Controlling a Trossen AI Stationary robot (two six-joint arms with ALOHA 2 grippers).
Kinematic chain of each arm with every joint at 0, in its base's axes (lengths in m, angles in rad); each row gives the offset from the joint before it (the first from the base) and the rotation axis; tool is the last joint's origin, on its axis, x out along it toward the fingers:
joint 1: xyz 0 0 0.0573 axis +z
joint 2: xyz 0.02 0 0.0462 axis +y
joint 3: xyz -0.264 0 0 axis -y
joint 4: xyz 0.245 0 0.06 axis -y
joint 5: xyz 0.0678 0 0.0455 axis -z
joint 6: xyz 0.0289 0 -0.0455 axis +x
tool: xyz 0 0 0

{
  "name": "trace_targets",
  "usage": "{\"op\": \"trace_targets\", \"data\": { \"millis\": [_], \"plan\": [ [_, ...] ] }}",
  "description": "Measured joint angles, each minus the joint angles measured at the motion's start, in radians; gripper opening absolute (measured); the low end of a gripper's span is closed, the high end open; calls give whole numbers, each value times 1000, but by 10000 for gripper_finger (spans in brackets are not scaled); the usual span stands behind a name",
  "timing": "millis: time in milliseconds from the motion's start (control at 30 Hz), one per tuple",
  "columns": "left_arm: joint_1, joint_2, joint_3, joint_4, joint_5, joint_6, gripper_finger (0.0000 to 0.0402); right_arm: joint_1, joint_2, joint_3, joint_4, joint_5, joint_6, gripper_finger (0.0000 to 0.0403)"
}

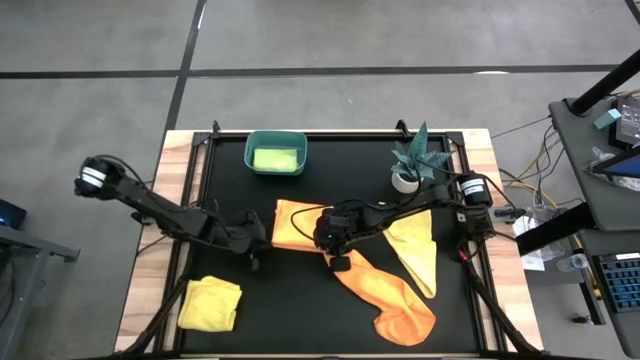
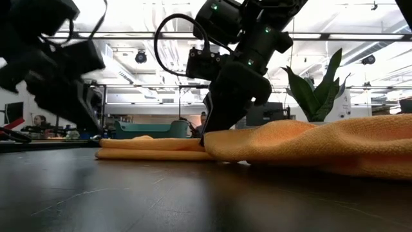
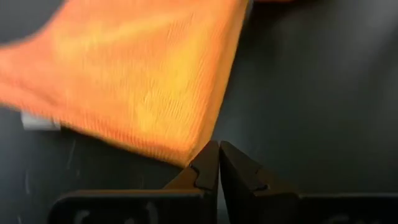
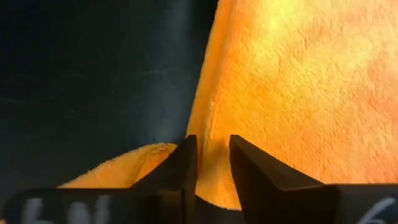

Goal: Fold microfiber towels
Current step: Fold the top orange microfiber cloth

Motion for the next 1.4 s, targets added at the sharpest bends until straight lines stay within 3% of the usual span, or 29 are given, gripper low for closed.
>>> {"op": "trace_targets", "data": {
  "millis": [167,333,433,667,833,1133,1400],
  "plan": [
    [0,-57,-5,3,-122,34,0,-5,-23,-1,-15,3,0,118],
    [0,-12,-10,23,-191,32,0,-6,-49,-1,-16,3,-15,128],
    [0,53,-10,92,-192,35,0,-13,-64,-1,-9,19,-20,119],
    [0,222,-5,177,-161,29,0,-58,-49,-1,-2,235,-26,53],
    [0,284,2,210,-118,4,0,-102,-10,-2,22,241,-22,12],
    [1,240,0,168,-88,3,0,-150,67,-2,55,241,-27,9],
    [1,143,0,89,-87,7,0,-158,63,-1,48,244,-46,9]
  ]
}}
